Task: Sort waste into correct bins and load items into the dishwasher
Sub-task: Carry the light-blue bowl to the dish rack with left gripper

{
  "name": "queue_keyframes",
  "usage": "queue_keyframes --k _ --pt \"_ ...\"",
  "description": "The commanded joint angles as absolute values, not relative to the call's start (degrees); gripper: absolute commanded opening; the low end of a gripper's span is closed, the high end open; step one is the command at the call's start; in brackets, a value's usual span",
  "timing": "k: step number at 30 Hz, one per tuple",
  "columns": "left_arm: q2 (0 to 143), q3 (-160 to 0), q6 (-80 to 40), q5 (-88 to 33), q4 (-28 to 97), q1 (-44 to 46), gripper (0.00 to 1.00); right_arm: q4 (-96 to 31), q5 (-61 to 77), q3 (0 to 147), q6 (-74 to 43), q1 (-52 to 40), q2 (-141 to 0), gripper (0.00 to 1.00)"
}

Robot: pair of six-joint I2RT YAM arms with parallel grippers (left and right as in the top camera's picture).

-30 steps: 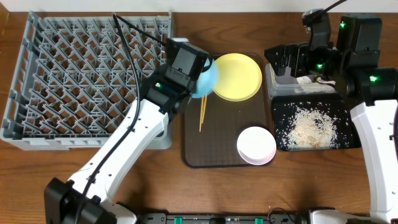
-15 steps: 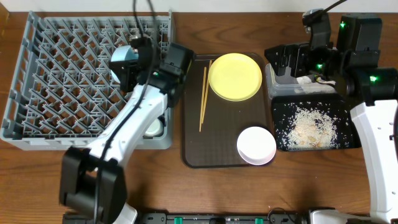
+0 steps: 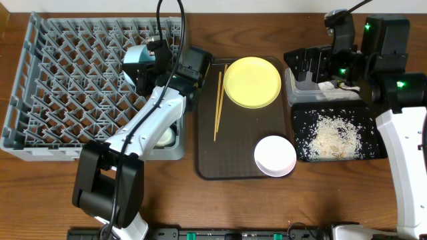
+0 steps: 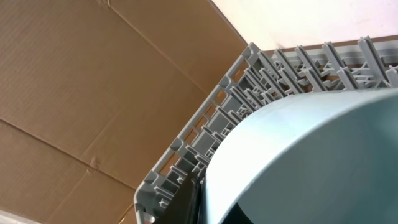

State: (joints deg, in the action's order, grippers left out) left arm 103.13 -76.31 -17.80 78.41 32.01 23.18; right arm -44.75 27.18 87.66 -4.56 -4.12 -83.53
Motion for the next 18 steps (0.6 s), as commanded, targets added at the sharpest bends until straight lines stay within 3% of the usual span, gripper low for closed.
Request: queue_keyframes --k 1,13,18 --pt "103.7 -75.4 -18.9 80.4 32.1 22.9 0.07 -44.7 27.2 88.2 -5.1 -3.8 -83.6 0.99" --pt "103.7 -73.6 -15.4 76.9 27.1 22.2 0.07 -44.7 27.2 88.2 -5.1 -3.8 -83.6 0.99" --pt "103.7 -73.5 -8.4 69.3 24.1 20.6 0.07 -44.6 27.2 88.2 -5.1 -3.8 -83.6 0.99"
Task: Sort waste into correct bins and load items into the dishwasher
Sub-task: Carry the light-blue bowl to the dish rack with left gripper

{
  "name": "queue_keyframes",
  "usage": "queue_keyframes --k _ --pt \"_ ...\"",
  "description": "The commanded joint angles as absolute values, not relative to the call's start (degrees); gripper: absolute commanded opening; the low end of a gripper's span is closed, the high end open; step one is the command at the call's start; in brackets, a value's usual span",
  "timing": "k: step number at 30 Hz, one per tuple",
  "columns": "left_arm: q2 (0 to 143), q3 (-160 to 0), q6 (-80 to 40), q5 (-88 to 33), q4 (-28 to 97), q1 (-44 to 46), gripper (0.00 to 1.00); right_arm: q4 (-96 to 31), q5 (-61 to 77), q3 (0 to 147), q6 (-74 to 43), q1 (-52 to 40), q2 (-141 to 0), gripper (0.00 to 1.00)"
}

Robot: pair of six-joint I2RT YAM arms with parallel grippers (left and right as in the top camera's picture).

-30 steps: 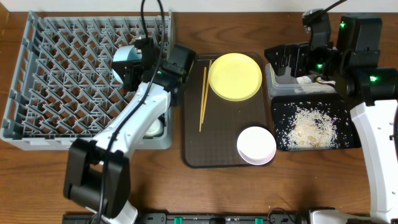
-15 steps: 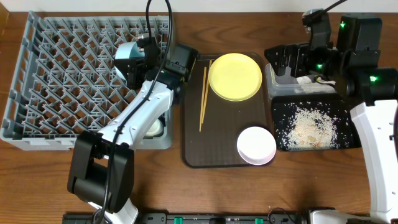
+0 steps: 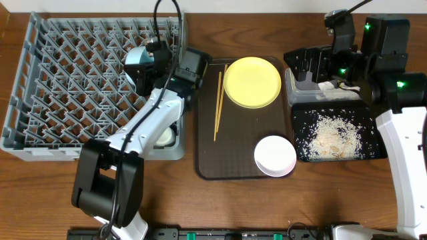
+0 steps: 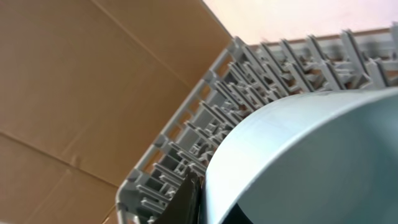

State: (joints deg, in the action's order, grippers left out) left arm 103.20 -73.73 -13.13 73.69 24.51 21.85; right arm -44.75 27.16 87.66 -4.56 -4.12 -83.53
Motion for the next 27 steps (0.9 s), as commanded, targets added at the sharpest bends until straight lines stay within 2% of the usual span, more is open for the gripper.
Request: queue_keyframes --k 1,5,27 --pt "103.7 -73.3 -8.3 69.5 24.1 20.4 0.07 -44.7 27.2 88.2 -5.1 -3.8 -83.6 0.99" --pt "103.7 -72.8 -4.5 70.2 24.9 20.2 0.07 -44.7 27.2 88.2 -5.1 -3.8 -83.6 0.99" --pt "103.7 -66.7 -5.1 70.7 23.6 21.8 0.07 -44.7 27.2 88.2 -5.1 -3.8 -83.6 0.99"
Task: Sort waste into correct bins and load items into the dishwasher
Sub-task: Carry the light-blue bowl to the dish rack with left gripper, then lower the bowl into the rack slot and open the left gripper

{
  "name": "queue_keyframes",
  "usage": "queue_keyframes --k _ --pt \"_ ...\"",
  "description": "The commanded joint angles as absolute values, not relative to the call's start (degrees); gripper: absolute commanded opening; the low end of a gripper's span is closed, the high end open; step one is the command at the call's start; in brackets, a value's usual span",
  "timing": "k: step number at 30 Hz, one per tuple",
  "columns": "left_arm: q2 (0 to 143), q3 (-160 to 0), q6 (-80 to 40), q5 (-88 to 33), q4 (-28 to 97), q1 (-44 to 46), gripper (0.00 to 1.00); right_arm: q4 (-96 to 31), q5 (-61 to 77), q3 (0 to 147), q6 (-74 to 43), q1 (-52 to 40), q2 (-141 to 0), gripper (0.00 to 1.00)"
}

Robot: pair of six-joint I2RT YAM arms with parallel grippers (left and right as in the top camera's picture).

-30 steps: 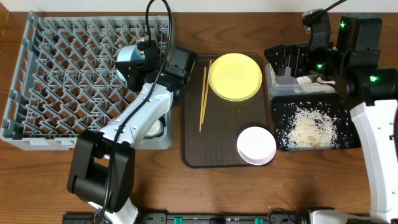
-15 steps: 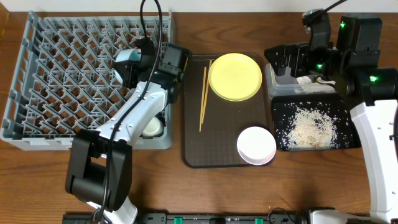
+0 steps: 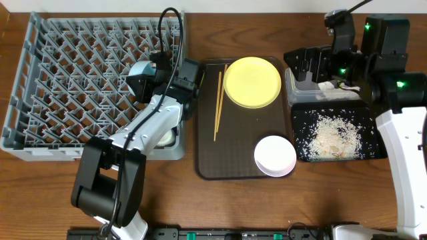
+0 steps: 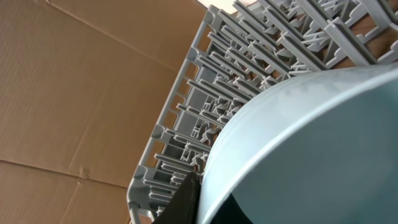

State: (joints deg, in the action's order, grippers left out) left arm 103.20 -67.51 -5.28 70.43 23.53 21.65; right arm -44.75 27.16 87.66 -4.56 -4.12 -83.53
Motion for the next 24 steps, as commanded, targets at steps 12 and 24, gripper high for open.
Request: queue_keyframes --k 12,24 --pt "103.7 -66.7 -5.2 84.1 18.3 24.4 0.07 -44.7 27.2 88.2 -5.1 -3.8 -83.6 0.99" --pt "104.7 -66.7 -5.1 83.0 14.5 24.0 0.07 -44.7 27.2 88.2 -5.1 -3.8 -83.6 0.99"
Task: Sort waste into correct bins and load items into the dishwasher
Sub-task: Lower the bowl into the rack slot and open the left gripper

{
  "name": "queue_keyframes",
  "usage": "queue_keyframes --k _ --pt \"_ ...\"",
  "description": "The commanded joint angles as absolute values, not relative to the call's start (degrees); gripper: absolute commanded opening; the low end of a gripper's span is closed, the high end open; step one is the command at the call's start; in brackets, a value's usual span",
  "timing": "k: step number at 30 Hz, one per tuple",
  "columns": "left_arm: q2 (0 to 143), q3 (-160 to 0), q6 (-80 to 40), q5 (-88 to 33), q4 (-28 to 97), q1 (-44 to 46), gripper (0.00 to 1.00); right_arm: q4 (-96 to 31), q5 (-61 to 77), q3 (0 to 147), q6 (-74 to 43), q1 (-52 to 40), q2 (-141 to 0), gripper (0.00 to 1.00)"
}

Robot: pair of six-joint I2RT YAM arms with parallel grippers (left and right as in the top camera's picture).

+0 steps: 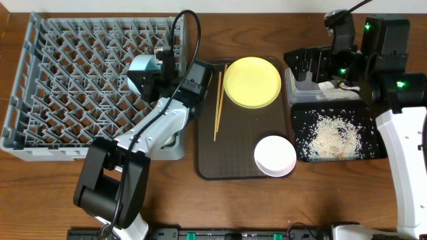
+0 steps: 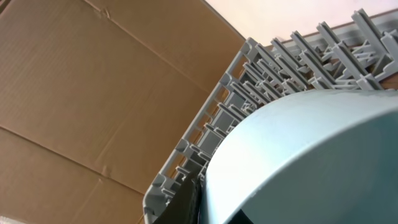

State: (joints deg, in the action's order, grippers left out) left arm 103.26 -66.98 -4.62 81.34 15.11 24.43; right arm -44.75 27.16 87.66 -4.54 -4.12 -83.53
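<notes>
My left gripper (image 1: 151, 77) is shut on a light blue bowl (image 1: 140, 72), held on its side over the right part of the grey dish rack (image 1: 60, 80). In the left wrist view the blue bowl (image 2: 298, 162) fills the lower right. One dark finger (image 2: 188, 199) presses on its rim, with the dish rack (image 2: 249, 93) behind. A yellow plate (image 1: 252, 81), a pair of chopsticks (image 1: 217, 107) and a white bowl (image 1: 275, 156) lie on the dark tray (image 1: 227, 163). My right gripper (image 1: 309, 65) hangs open over a clear bin (image 1: 327, 93).
A black container (image 1: 333, 133) scattered with rice sits right of the tray, just in front of the clear bin. Brown cardboard (image 2: 81, 93) stands beyond the rack's left side. Bare wooden table (image 1: 267, 207) runs along the front.
The left wrist has tipped back and shifted slightly to the right, the blue bowl still gripped over the rack's right part. The right arm has not moved.
The left gripper held the blue bowl over the rack's far right part. It then held it a little nearer, and then lower toward the rack's middle row. Now it sits there, slightly re-angled. The tray items and the right arm stayed put.
</notes>
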Motion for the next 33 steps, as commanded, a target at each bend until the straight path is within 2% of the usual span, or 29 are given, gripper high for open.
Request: queue_keyframes --k 1,7,12,31,33 --pt "105.2 -66.7 -5.1 83.0 14.2 24.0 0.07 -44.6 27.2 88.2 -5.1 -3.8 -83.6 0.99" --pt "108.7 -66.7 -5.1 83.8 13.8 24.0 0.08 -44.7 27.2 88.2 -5.1 -3.8 -83.6 0.99" --pt "110.6 -66.7 -5.2 89.5 12.7 24.0 0.07 -44.7 27.2 88.2 -5.1 -3.8 -83.6 0.99" --pt "110.6 -66.6 -4.5 89.0 14.7 25.7 0.08 -44.7 27.2 88.2 -5.1 -3.8 -83.6 0.99" --pt "110.6 -66.6 -4.5 89.0 14.7 26.3 0.14 -44.7 27.2 88.2 -5.1 -3.8 -83.6 0.99"
